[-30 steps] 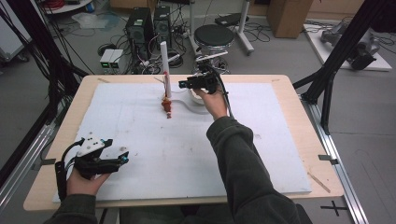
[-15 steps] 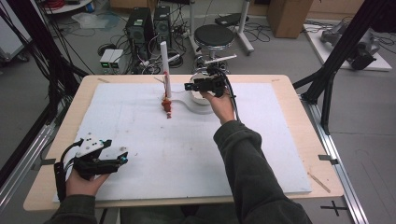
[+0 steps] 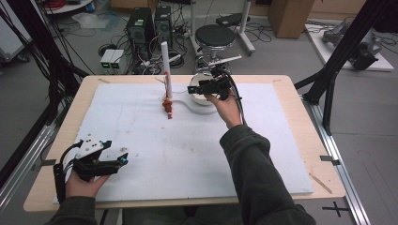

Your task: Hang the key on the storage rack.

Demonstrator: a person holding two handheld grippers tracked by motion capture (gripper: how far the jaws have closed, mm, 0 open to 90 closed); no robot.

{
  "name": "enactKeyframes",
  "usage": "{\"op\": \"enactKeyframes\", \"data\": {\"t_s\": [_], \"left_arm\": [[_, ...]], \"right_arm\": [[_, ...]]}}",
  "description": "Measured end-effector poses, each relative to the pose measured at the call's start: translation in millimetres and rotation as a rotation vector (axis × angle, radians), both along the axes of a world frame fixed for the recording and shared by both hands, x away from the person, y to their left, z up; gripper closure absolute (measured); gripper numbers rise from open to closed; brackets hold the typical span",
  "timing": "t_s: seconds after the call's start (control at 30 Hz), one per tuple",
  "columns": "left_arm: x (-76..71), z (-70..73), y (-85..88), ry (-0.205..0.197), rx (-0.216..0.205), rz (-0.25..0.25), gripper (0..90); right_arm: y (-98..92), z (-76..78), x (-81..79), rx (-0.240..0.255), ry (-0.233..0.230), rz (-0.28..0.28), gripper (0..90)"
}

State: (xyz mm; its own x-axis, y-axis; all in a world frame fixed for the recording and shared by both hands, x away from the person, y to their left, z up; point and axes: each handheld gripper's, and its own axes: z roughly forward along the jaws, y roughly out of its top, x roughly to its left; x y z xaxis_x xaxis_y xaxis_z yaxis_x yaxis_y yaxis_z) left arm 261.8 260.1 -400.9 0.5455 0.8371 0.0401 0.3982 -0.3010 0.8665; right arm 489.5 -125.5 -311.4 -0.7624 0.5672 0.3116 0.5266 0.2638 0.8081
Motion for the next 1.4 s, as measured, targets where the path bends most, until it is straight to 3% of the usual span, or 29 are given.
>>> {"op": "enactKeyframes", "data": {"t_s": [0.13,0.33,0.8,1.17,1.4], "left_arm": [[-0.2,0.2,-1.2,0.002,0.004,-0.004,23.7],[0.0,0.0,-1.6,0.001,0.001,-0.004,23.7],[0.4,-0.4,-3.0,0.001,0.009,-0.007,25.0],[-0.1,0.0,-2.7,0.0,0.009,-0.01,24.6],[-1.0,0.7,-1.4,-0.004,0.009,-0.006,24.5]], "right_arm": [[-6.3,-0.4,-5.4,0.009,-0.027,-0.009,26.4],[-22.9,-4.8,-9.9,0.017,-0.013,-0.023,23.8],[-47.9,-13.7,-20.5,0.018,-0.027,-0.05,20.7],[-56.0,-18.8,-28.6,0.002,-0.021,-0.058,16.5],[-58.8,-19.1,-35.4,0.006,-0.046,-0.047,15.3]]}}
